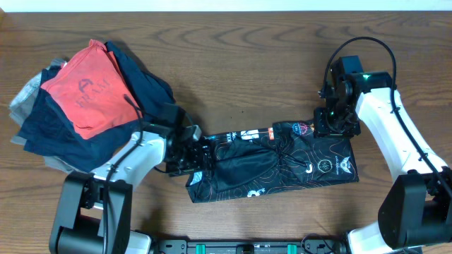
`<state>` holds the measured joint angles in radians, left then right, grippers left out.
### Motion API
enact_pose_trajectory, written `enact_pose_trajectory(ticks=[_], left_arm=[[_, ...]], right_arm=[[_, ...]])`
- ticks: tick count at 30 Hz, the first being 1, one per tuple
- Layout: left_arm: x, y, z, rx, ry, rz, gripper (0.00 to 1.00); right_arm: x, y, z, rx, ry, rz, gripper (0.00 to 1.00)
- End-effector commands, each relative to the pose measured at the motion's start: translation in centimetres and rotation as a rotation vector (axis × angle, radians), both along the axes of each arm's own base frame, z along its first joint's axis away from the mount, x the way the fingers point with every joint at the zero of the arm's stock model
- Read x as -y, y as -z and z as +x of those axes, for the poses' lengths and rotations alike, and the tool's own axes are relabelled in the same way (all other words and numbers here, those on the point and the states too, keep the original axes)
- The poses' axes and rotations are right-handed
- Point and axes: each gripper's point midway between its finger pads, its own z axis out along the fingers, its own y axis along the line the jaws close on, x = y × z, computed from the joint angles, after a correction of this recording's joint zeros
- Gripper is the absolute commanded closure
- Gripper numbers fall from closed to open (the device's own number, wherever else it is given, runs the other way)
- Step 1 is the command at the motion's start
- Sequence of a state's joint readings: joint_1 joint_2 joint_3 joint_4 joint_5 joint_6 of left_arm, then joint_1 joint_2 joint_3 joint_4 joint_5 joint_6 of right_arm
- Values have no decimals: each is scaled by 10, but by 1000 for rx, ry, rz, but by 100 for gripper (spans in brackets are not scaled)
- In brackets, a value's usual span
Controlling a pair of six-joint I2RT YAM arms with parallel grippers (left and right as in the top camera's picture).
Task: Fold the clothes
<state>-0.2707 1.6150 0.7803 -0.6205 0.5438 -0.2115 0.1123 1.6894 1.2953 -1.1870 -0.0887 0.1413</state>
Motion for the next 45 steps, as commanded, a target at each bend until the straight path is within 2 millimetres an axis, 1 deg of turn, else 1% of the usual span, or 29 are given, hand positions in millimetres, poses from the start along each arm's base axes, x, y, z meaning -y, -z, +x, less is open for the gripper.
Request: enact_pose_trajectory(ticks=[1, 5, 7, 9, 11, 13, 15, 18, 19, 21, 22, 24, 26, 28, 32, 37, 40, 43, 45], left_arm=[[3, 16, -25, -73, 47, 16, 33], [2, 17, -21, -57, 50, 27, 76], [-3, 18, -17, -42, 45, 55, 87], [-10, 16, -9, -30, 31, 89, 94], [-20, 9, 2, -19, 11, 126, 94], [-32, -2, 15, -4, -2, 160, 94], [-52, -15, 30, 4, -38, 226, 94], [-88, -43, 47, 3, -102, 334, 94], [-96, -54, 51, -2, -121, 351, 94], [-105, -72, 55, -16, -152, 352, 94], [-105, -81, 56, -24, -162, 334, 94], [-93, -95, 56, -35, -165, 266, 94], [-72, -105, 54, -48, -147, 174, 94], [-48, -110, 50, -57, -111, 98, 93], [8, -117, 39, -54, -10, 2, 94], [77, -119, 28, 39, 132, -41, 94], [104, -115, 22, 105, 174, 0, 94], [120, -109, 20, 181, 210, 62, 92], [132, -106, 18, 219, 233, 71, 91]], right_arm=[[3, -5, 4, 18, 11, -8, 58], [3, -5, 3, 16, 12, -9, 58], [3, -5, 2, 12, 12, -9, 58], [4, -5, 2, 10, 16, -10, 58], [9, -5, 3, 11, 27, -18, 58], [19, -5, 3, 13, 42, -49, 58], [28, -4, 4, 14, 60, -71, 58], [42, -4, 3, 8, 96, -88, 58], [46, -4, 2, 4, 109, -89, 58], [55, -4, 1, -2, 123, -89, 58], [60, -5, 0, -5, 131, -89, 58], [68, -5, -1, -7, 148, -89, 58], [74, -5, -2, -10, 154, -88, 58], [78, -5, -3, -14, 165, -88, 58], [80, -5, -4, -16, 163, -88, 58], [80, -5, -3, -13, 149, -87, 57], [79, -5, -3, -14, 147, -87, 57], [79, -5, -3, -15, 148, -87, 57], [79, -5, -4, -15, 147, -87, 57]])
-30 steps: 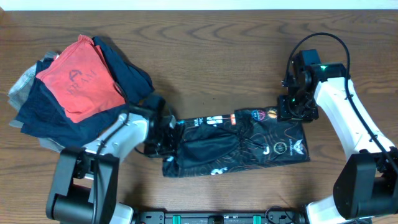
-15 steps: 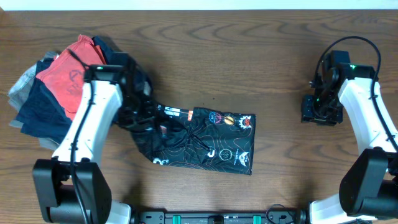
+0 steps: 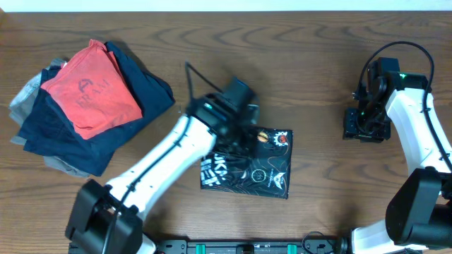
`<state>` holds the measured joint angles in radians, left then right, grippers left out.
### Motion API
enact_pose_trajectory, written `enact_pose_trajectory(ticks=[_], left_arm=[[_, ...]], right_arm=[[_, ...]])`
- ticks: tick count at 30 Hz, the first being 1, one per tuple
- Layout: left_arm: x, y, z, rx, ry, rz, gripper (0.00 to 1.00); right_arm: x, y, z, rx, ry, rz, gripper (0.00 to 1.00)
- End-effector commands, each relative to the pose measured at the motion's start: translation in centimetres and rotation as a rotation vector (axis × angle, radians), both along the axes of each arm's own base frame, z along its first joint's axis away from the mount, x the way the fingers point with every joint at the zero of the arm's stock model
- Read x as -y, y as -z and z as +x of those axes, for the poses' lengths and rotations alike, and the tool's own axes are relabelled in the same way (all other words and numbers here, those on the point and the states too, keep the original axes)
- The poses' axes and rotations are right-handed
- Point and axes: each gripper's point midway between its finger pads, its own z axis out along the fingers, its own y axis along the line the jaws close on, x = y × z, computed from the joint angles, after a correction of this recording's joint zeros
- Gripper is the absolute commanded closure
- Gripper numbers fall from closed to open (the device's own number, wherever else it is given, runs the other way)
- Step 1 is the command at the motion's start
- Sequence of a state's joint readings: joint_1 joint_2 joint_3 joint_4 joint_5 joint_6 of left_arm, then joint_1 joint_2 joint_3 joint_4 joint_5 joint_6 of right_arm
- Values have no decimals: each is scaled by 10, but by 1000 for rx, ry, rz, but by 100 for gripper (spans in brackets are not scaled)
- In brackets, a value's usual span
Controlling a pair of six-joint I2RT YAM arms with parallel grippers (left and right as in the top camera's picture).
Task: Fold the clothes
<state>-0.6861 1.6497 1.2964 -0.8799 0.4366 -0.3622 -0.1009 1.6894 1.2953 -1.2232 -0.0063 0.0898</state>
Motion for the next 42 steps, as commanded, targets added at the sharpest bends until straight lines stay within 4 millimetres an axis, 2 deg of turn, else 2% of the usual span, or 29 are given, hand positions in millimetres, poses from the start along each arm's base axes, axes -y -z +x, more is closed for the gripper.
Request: enact_pose_trajectory(ticks=[1, 8, 15, 17, 20, 23, 28, 32, 37, 42], left_arm=[[12, 6, 3, 56, -20, 47, 91], [44, 11, 1, 99, 29, -4, 91], [48, 10, 3, 121, 55, -19, 94], [46, 3, 5, 137, 50, -32, 94], [41, -8, 10, 158, 31, -49, 94], [36, -15, 14, 169, 16, -57, 94], [32, -16, 12, 162, 12, -48, 94], [29, -15, 9, 151, 15, -38, 94], [27, -27, 7, 170, 14, -55, 94], [30, -45, 5, 205, 20, -105, 94]], right_arm=[[3, -5, 3, 17, -13, -7, 57], [0, -5, 3, 17, -12, 10, 57], [-5, -5, -3, -5, -36, 34, 58], [-19, -5, -4, -2, -77, 118, 62], [-56, -3, -11, 3, -185, 312, 72], [-75, 10, -20, -12, -224, 369, 85], [-113, 38, -36, -18, -293, 456, 86], [-132, 59, -43, -14, -303, 447, 85], [-146, 79, -49, 9, -304, 440, 86], [-145, 92, -56, -1, -288, 388, 86]])
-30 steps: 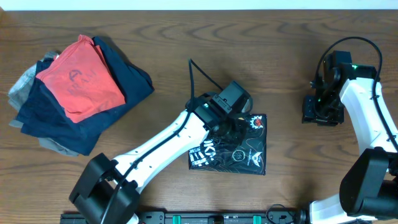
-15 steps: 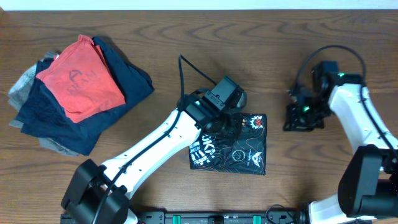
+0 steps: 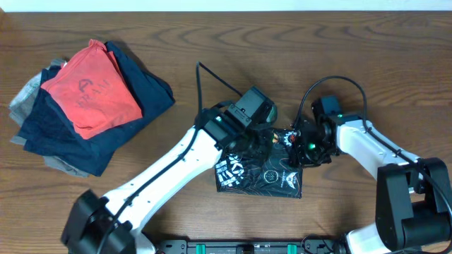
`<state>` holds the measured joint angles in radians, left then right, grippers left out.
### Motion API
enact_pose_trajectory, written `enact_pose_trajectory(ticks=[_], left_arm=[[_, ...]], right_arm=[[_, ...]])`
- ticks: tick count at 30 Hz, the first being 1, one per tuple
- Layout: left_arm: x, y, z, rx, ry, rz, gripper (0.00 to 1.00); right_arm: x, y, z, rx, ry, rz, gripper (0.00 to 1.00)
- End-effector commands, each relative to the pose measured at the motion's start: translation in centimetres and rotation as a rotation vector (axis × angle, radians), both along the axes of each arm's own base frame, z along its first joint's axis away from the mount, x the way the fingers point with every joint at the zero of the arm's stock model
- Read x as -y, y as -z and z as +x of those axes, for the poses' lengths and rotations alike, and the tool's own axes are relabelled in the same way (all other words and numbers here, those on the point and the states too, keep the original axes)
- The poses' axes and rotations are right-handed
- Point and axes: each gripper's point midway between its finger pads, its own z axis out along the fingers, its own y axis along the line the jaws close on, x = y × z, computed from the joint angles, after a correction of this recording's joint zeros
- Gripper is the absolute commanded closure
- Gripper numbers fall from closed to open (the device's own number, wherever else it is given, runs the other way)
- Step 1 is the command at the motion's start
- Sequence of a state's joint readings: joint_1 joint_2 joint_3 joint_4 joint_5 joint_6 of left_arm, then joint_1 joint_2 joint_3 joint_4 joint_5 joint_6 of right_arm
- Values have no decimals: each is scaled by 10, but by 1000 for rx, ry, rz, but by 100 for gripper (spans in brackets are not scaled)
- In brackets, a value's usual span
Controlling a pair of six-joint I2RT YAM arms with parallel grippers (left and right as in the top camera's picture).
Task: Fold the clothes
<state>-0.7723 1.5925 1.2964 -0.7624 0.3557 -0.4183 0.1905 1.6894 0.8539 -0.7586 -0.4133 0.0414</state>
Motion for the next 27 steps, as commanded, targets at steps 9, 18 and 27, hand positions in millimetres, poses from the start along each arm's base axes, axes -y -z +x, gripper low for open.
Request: enact_pose_trajectory(ticks=[9, 18, 27], left_arm=[[33, -15, -8, 78, 83, -76, 94], [47, 5, -14, 34, 120, -73, 68], [21, -8, 16, 101, 68, -65, 66]], right_arm=[[0, 4, -7, -26, 39, -32, 85], [10, -2, -4, -44, 66, -72, 67], [59, -64, 42, -5, 179, -194, 64]])
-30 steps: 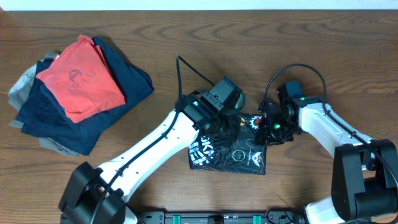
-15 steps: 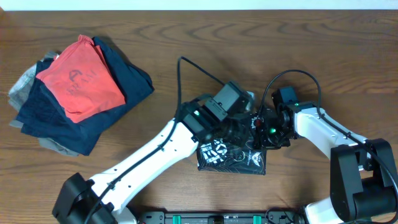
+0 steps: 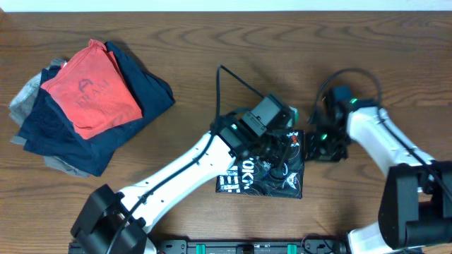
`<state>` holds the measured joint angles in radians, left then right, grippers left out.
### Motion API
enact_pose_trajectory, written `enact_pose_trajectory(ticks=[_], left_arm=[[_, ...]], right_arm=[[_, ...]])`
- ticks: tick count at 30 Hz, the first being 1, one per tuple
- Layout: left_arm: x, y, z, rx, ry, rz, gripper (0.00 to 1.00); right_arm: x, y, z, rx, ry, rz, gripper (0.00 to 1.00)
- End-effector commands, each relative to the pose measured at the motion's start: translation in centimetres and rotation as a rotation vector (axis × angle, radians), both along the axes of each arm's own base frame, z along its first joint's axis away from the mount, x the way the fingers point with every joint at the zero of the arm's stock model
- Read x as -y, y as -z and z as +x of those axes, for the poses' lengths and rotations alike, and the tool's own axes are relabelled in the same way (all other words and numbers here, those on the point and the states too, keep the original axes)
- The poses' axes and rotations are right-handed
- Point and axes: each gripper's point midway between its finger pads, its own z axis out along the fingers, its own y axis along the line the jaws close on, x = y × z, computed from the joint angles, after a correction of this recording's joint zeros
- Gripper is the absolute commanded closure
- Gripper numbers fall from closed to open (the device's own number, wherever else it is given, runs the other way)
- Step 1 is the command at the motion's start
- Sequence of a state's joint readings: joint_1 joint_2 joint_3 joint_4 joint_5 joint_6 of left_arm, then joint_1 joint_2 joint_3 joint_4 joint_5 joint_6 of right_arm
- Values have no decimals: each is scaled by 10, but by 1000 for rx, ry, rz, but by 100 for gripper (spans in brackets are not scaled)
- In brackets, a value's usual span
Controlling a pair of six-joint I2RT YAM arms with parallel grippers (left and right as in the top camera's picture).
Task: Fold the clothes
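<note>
A black garment with white print (image 3: 258,176) lies folded into a compact rectangle at the table's centre front. My left gripper (image 3: 281,144) reaches in from the lower left. It sits over the garment's upper right corner, where a red badge shows, and its fingers are hidden under its own body. My right gripper (image 3: 319,148) is low at the garment's right edge, touching or just beside it. Its jaws are too dark to read.
A pile of other clothes (image 3: 85,106) lies at the far left, with a red shirt on top of navy and grey pieces. A thin black cable (image 3: 236,81) arcs up from the left wrist. Bare wood surrounds the folded garment.
Both grippers are further right. The left is now over the garment's upper right corner, and the right has drawn back to its right edge. The garment's right side lies slightly further right.
The garment first lay spread out long, with my left gripper at its left end and my right at its upper right. Then it lay folded in half under my left gripper, the right arm off to the side. Later both grippers met at its right part, where they remain.
</note>
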<state>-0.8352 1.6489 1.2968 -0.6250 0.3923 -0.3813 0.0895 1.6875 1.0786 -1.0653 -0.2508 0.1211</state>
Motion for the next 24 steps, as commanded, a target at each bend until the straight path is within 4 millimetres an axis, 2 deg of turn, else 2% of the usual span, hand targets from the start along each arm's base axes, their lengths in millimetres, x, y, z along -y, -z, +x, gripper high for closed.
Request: enact_pose_trajectory(ticks=[1, 3, 5, 6, 11, 15, 18, 21, 24], left_arm=[[-34, -10, 28, 49, -86, 45, 66], [-62, -3, 41, 43, -164, 117, 66], [-89, 4, 54, 25, -249, 176, 66], [-105, 8, 61, 14, -305, 203, 66], [-148, 24, 81, -51, -462, 231, 60], [-163, 37, 83, -100, -495, 263, 60], [-166, 40, 82, -115, -500, 274, 60], [-166, 40, 81, -115, -499, 274, 60], [-166, 40, 81, -115, -500, 275, 60]], right_arm=[[0, -30, 26, 95, -39, 29, 64], [-20, -45, 29, 127, -123, 136, 63], [-35, -50, 28, 136, -169, 184, 63], [-42, -49, 25, 132, -191, 184, 63], [-76, -34, 18, 167, -306, 190, 63], [-94, -15, 18, 218, -352, 106, 57], [-107, 1, 16, 269, -394, 54, 52], [-116, 12, 11, 298, -416, 21, 52], [-111, 19, 12, 314, -379, -55, 59]])
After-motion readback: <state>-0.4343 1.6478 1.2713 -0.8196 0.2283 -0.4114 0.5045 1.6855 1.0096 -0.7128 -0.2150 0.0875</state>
